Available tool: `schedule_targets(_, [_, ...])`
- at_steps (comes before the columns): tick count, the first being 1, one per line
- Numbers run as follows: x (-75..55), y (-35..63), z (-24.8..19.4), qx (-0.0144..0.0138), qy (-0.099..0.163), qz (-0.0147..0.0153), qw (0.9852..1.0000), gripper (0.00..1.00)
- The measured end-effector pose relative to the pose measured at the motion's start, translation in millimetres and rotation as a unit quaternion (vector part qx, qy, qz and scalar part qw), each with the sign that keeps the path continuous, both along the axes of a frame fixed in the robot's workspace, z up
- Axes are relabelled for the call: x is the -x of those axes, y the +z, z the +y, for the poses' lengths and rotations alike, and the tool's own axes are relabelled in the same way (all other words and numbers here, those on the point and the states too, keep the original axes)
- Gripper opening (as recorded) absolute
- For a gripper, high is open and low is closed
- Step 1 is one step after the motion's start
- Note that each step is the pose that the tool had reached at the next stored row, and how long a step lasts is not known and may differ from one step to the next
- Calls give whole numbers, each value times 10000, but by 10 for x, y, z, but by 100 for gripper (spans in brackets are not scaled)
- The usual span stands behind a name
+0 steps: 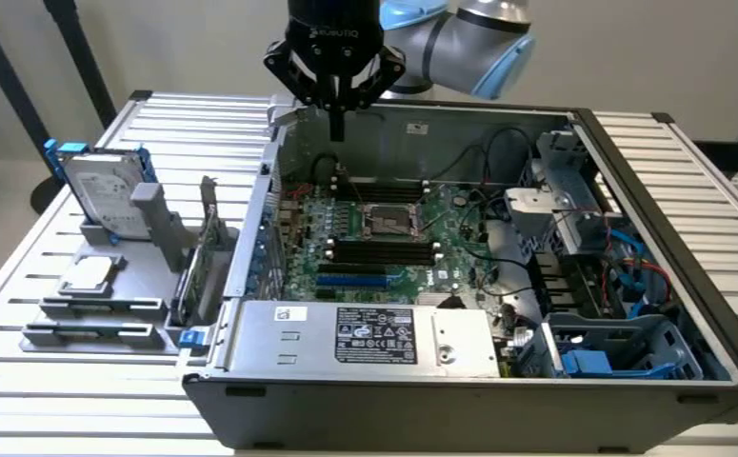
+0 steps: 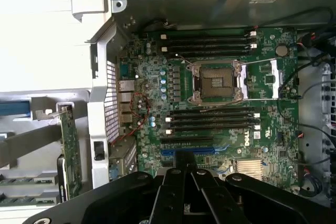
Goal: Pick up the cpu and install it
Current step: 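Reach for the cpu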
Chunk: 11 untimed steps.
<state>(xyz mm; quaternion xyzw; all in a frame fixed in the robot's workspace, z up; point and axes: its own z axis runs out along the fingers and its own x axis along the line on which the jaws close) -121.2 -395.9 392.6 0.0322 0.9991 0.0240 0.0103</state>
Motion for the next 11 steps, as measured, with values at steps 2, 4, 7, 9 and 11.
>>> schedule_targets(2, [3,0,1,0,0,0,10000,11])
schedule_targets(4, [39,0,1,0,2,1,10000,11])
schedule_targets(7, [163,0,1,0,3,9,10000,11])
schedule_targets(9, [253,-2,1,0,3,11,10000,11])
schedule_targets(11, [346,-6,1,0,3,11,10000,11])
